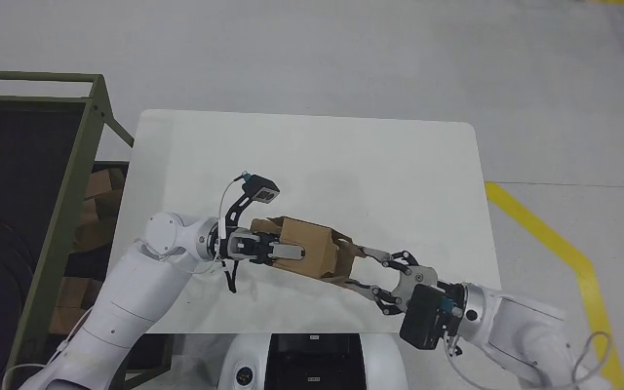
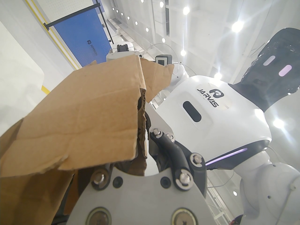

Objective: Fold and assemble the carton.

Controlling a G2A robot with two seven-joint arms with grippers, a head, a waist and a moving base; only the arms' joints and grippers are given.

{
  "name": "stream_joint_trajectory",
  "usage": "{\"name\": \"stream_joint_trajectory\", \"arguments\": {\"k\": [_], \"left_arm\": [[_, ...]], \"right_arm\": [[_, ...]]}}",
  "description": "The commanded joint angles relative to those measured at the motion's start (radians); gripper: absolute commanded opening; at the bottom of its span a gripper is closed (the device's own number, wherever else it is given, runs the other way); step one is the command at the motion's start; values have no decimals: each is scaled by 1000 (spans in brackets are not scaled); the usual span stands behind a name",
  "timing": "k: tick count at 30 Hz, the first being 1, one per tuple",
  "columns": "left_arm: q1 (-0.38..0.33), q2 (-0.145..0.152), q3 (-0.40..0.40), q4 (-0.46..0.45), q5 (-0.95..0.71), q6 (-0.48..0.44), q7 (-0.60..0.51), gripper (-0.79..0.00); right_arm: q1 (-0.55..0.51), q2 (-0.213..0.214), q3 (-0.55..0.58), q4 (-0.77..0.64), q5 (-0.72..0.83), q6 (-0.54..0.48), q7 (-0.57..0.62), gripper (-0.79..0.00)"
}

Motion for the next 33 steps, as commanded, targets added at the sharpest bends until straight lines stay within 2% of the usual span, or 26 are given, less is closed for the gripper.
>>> {"name": "stream_joint_trajectory", "arguments": {"k": [1, 11, 23, 33], "left_arm": [[0, -1, -1, 1, 1, 1, -1, -785], [-1, -7, -5, 1, 3, 8, -8, -785], [5, -12, -14, -1, 8, 15, -15, -785], [13, -15, -22, -7, 12, 13, -13, -785]], "right_arm": [[3, -1, -9, -5, -7, 3, 6, -446], [35, -9, -43, -8, -12, 38, 46, -449], [71, -17, -60, -3, 12, 56, 85, -523], [33, -19, -45, -13, -18, 101, 66, -468]]}}
